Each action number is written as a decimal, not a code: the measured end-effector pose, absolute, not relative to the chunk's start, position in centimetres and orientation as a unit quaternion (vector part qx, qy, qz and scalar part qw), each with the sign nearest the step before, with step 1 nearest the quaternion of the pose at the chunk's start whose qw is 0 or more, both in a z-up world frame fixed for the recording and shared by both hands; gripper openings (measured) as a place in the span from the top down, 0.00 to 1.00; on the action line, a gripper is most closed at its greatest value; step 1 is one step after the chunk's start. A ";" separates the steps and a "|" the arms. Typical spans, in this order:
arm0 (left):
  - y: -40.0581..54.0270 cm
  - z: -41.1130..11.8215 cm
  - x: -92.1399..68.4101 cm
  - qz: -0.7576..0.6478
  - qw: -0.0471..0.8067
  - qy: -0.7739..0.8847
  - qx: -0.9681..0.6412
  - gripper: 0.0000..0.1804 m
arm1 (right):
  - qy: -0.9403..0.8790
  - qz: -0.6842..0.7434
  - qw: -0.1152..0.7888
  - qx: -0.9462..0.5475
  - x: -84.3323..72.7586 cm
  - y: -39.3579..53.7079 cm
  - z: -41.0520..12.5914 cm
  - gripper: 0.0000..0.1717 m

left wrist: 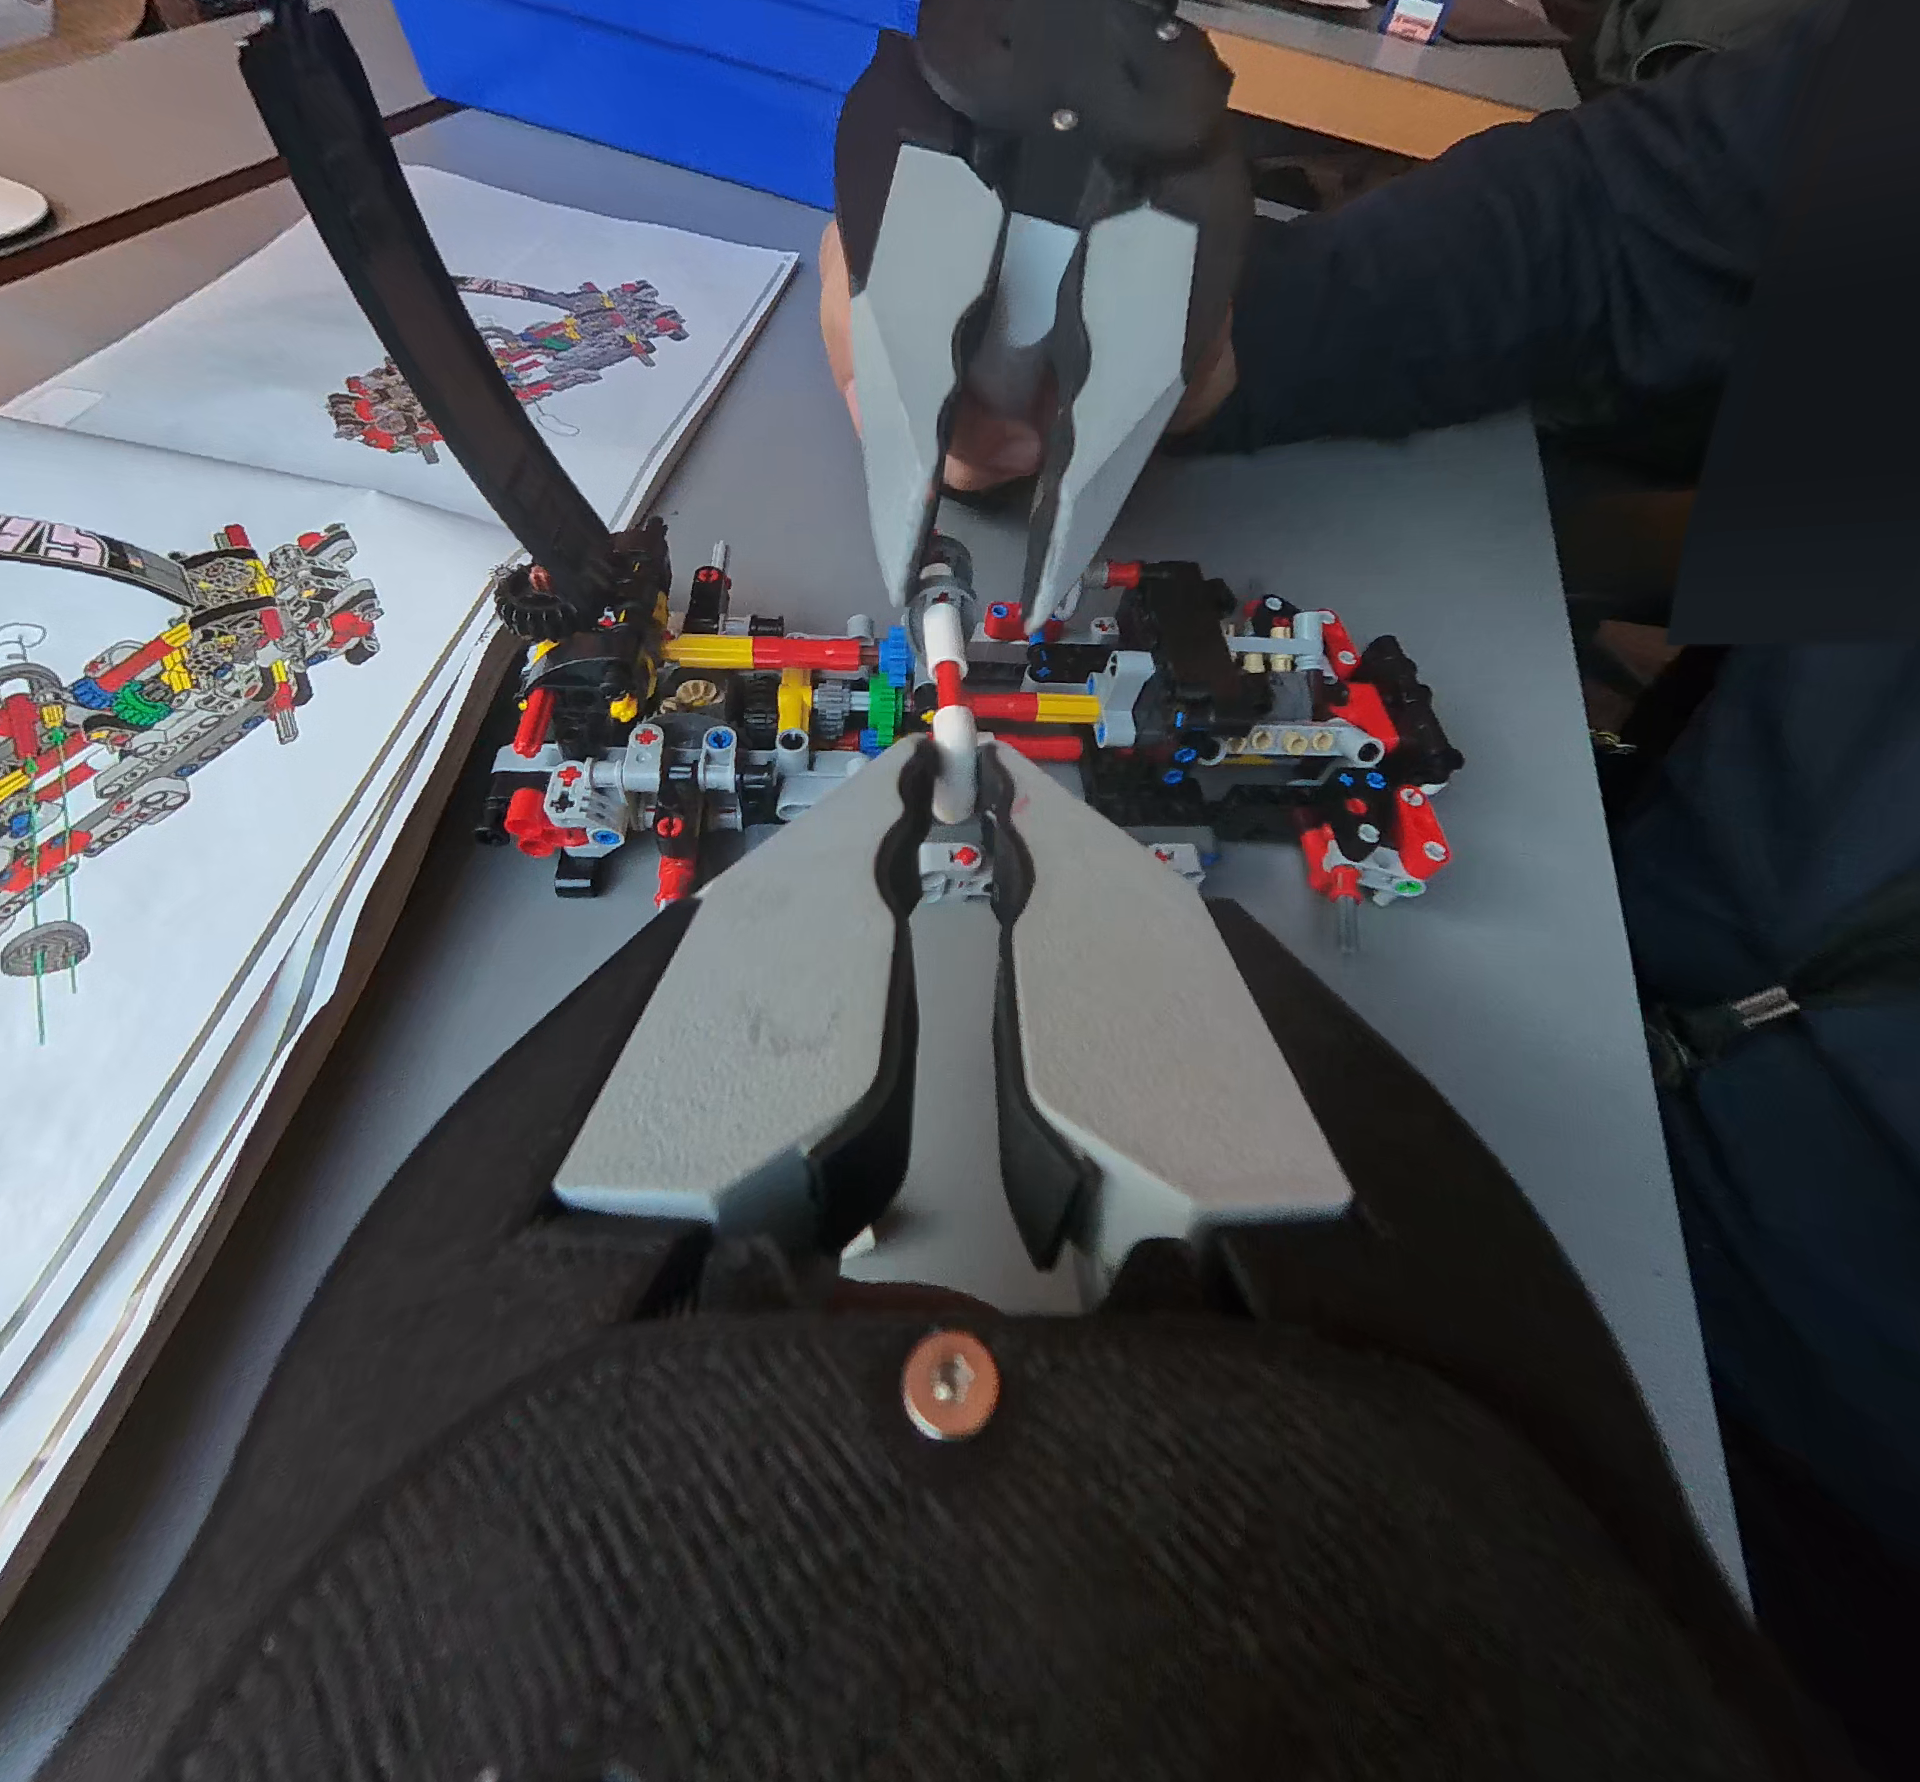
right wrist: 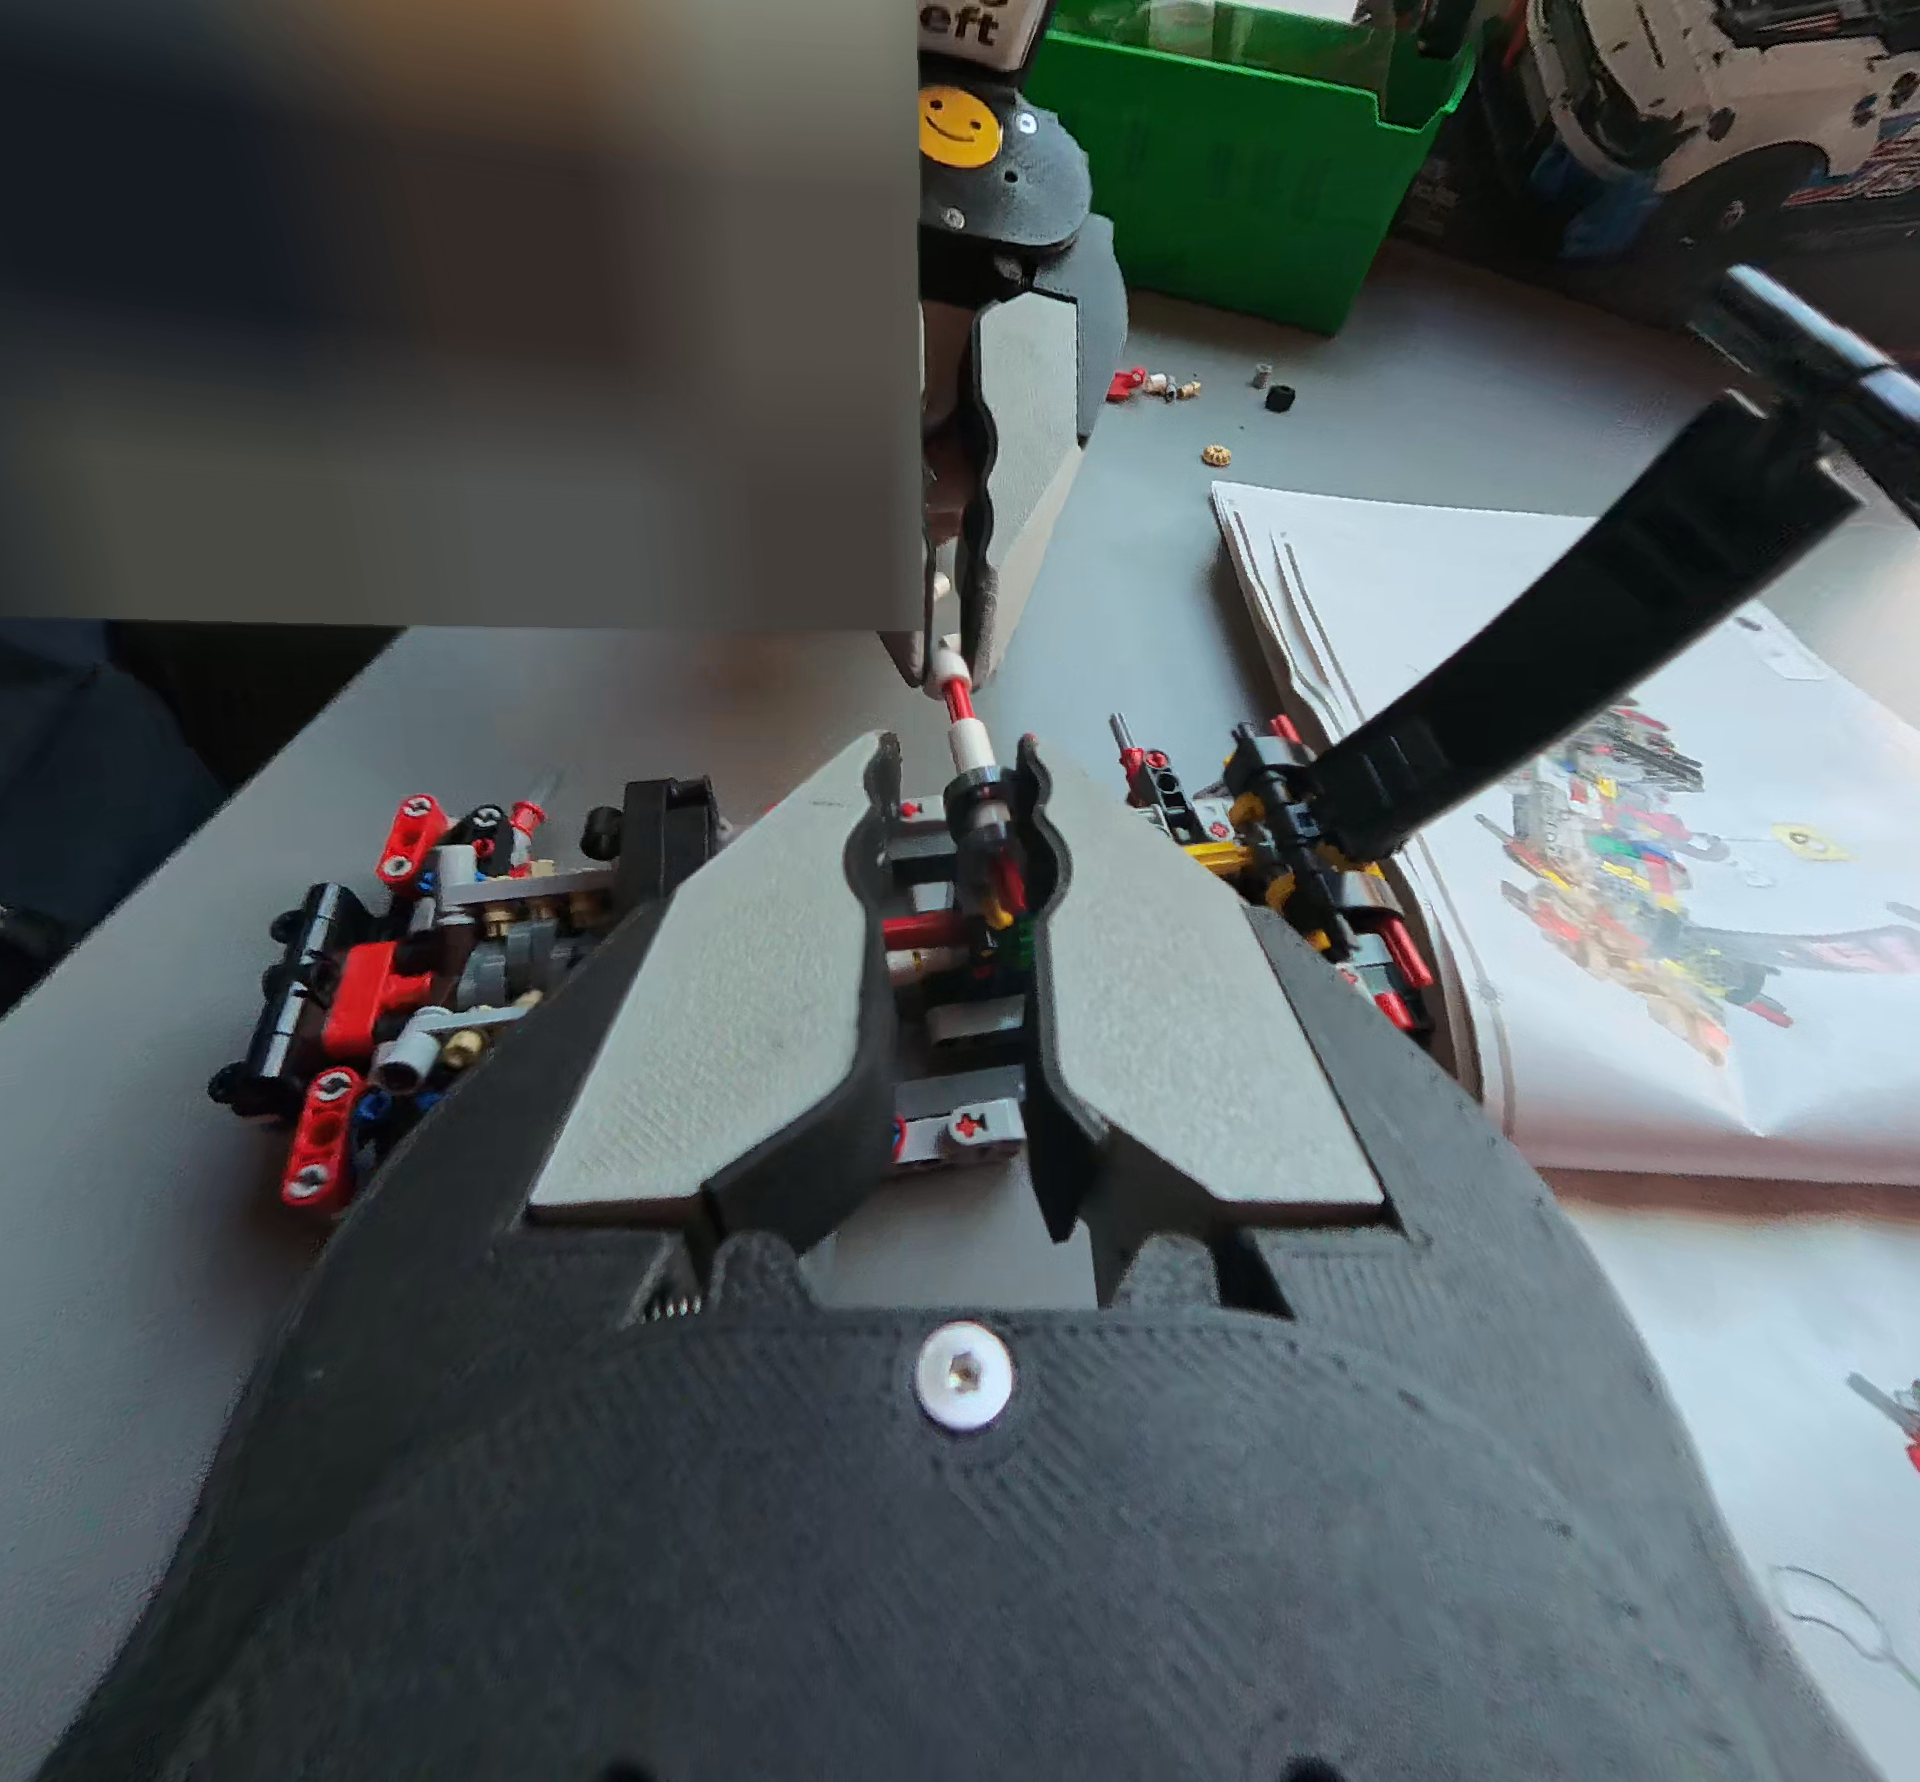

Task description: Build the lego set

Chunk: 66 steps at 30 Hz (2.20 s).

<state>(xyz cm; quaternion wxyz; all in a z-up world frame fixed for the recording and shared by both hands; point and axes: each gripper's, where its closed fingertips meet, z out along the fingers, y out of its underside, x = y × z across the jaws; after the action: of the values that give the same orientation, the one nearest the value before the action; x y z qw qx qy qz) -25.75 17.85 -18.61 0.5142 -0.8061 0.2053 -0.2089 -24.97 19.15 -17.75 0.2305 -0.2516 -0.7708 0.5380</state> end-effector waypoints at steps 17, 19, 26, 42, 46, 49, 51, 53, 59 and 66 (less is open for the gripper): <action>18.0 -18.6 -25.7 -0.203 0.515 0.201 -0.808 0.97 | -0.893 0.306 0.296 -0.143 -25.5 19.0 -18.6 0.98; 18.0 -18.6 -25.7 -0.202 0.515 0.202 -0.808 0.97 | -0.898 0.289 0.301 -0.139 -25.6 19.0 -18.8 0.97; 18.1 -18.7 -25.8 -0.199 0.513 0.199 -0.811 0.97 | -0.883 0.320 0.314 -0.140 -26.3 17.9 -18.8 0.98; 18.2 -18.4 -25.9 -0.202 0.522 0.193 -0.806 0.96 | -0.877 0.340 0.306 -0.144 -26.2 18.1 -18.8 0.97; 18.2 -18.3 -26.0 -0.201 0.523 0.190 -0.806 0.95 | -0.877 0.342 0.304 -0.145 -26.1 18.2 -18.8 0.97; 18.2 -18.4 -26.0 -0.199 0.522 0.192 -0.807 0.95 | -0.877 0.345 0.300 -0.147 -26.1 18.2 -18.9 0.97; 18.2 -18.4 -25.9 -0.198 0.522 0.193 -0.807 0.95 | -0.876 0.349 0.297 -0.148 -26.0 18.2 -18.8 0.96; 18.2 -18.4 -26.0 -0.198 0.523 0.192 -0.807 0.95 | -0.875 0.354 0.295 -0.149 -26.0 18.1 -18.7 0.96; 18.2 -18.4 -26.0 -0.196 0.523 0.192 -0.807 0.95 | -0.874 0.359 0.292 -0.146 -25.8 18.1 -18.6 0.95; 18.2 -18.2 -26.1 -0.195 0.526 0.191 -0.806 0.94 | -0.856 0.399 0.285 -0.162 -25.1 19.7 -16.6 0.89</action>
<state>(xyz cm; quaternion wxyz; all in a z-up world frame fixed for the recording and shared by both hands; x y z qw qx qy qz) -26.10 18.24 -18.24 0.5258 -0.8056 0.1911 -0.1949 -25.06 19.74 -16.57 0.2848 -0.1615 -0.8565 0.3990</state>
